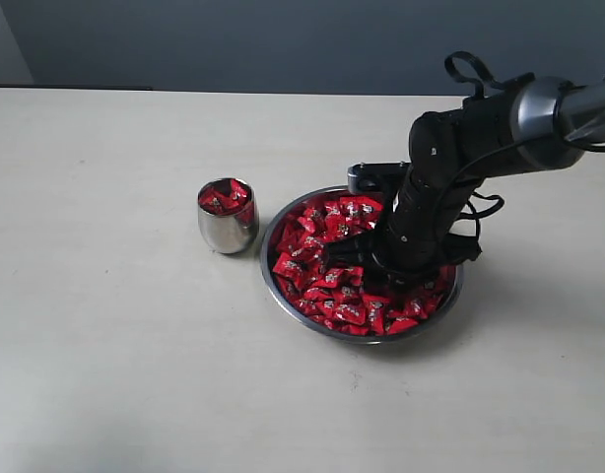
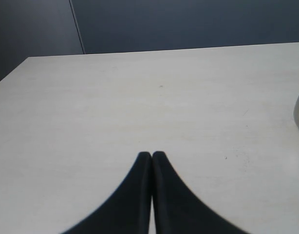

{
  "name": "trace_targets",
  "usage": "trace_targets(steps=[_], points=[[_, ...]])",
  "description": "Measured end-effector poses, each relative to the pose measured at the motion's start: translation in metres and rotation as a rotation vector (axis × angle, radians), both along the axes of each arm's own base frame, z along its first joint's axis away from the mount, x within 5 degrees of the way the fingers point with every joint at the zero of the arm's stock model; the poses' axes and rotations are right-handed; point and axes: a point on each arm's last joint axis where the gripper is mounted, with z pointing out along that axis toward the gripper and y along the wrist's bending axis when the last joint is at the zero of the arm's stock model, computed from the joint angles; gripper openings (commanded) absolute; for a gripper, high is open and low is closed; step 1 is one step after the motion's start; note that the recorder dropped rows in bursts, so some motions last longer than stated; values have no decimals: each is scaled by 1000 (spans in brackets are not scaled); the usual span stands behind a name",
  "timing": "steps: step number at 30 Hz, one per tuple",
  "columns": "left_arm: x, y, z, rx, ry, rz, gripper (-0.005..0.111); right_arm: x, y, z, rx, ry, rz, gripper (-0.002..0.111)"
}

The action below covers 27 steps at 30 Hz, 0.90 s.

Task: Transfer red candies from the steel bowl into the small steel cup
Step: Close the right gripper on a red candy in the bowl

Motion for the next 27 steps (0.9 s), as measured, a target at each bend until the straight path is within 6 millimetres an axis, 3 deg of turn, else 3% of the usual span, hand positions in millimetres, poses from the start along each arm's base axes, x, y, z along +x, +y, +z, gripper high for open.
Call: trace_targets(steps=[10, 19, 27], points=[[0, 0, 0, 0, 0, 0, 0, -4, -2, 3, -23, 39, 8, 34], [0, 0, 0, 0, 0, 0, 0, -5, -4, 3, -41, 50, 21, -1], [0, 0, 0, 0, 0, 0, 0, -5, -4, 4, -41, 42, 24, -1]])
